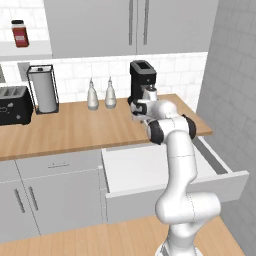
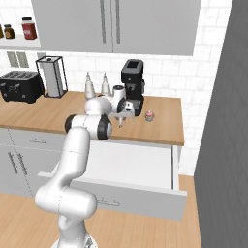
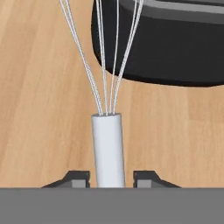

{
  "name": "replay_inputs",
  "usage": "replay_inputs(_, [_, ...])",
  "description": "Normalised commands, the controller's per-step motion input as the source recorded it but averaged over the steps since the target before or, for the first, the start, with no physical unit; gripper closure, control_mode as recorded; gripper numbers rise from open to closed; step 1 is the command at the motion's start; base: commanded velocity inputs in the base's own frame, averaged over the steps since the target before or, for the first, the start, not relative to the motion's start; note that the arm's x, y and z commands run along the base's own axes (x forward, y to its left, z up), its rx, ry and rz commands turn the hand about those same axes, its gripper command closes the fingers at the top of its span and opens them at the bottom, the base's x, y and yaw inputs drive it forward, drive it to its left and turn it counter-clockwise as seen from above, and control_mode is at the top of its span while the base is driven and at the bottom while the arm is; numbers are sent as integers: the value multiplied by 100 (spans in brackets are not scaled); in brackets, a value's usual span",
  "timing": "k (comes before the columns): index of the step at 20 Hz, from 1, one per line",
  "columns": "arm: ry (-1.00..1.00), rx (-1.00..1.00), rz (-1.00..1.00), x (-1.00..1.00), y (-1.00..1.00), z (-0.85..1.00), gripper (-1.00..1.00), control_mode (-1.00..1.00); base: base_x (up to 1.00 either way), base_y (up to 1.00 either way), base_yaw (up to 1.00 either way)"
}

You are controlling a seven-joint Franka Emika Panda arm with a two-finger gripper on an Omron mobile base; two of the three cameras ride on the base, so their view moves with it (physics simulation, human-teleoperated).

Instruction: Pick the whisk from the drawer and place it on the counter.

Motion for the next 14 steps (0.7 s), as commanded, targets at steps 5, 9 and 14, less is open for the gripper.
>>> replay_inputs(5, [0, 0, 0, 0, 0, 0, -100, -100, 0, 0, 0])
replay_inputs(9, [0, 0, 0, -13, 0, 0, -100, -100, 0, 0, 0])
replay_inputs(14, [-11, 0, 0, -96, -3, -38, -100, -100, 0, 0, 0])
